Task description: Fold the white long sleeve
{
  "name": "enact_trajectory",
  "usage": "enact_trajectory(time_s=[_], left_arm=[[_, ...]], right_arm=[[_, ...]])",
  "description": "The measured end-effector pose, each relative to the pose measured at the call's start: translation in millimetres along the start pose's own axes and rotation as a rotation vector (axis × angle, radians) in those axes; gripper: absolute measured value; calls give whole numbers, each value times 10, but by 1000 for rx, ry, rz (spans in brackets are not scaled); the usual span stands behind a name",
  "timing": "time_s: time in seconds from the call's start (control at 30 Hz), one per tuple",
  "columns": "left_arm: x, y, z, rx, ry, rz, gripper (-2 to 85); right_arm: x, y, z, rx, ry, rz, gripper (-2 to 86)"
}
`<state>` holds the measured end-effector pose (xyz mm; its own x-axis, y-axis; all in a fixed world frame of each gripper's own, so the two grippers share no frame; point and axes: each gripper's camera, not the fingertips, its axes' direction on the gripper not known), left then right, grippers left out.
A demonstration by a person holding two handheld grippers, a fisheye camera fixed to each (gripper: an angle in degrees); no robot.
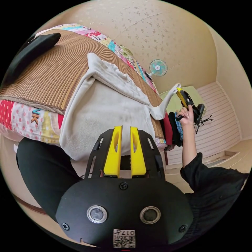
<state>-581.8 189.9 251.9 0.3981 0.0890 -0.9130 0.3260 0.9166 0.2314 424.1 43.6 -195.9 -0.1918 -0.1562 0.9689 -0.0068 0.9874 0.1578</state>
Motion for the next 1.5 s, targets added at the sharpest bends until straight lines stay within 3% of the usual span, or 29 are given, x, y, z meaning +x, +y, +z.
enact_trajectory(time_s=[0.13,0.23,0.3,0.53,0.63,0.77,0.9,1.0,1.1,1.2,1.33,1.43,1.5], left_arm=[[107,142,128,-31,-5,15,62],[106,262,108,-10,-29,6,64],[48,334,71,7,-72,-12,65],[-80,214,142,95,-501,63,67],[-116,-190,576,11,-546,157,49],[-53,-875,1115,-119,-654,193,17],[-60,-1629,1409,-138,-645,190,7],[-121,-2323,1441,-119,-616,164,6],[-4,-2587,836,102,-518,176,11],[4,-2334,263,230,-485,223,39],[-455,-1653,88,46,-436,155,111],[-769,-1051,66,-41,-421,55,119],[-870,-772,125,-85,-422,24,107]], right_arm=[[-628,-313,1014,-159,-326,-168,69],[-637,-47,983,-114,-317,-116,94],[-566,264,814,-102,-225,-90,94],[-287,1838,175,-273,528,-3,83],[-35,2167,435,-475,567,55,82],[143,1799,783,-508,588,71,69],[571,1081,1306,-510,631,62,64],[941,325,1482,-508,620,174,63],[795,-110,988,-281,551,204,67],[651,69,593,-241,502,213,87],[587,944,328,-356,486,239,124],[478,1521,329,-497,486,224,152],[311,1733,261,-435,550,176,152]])
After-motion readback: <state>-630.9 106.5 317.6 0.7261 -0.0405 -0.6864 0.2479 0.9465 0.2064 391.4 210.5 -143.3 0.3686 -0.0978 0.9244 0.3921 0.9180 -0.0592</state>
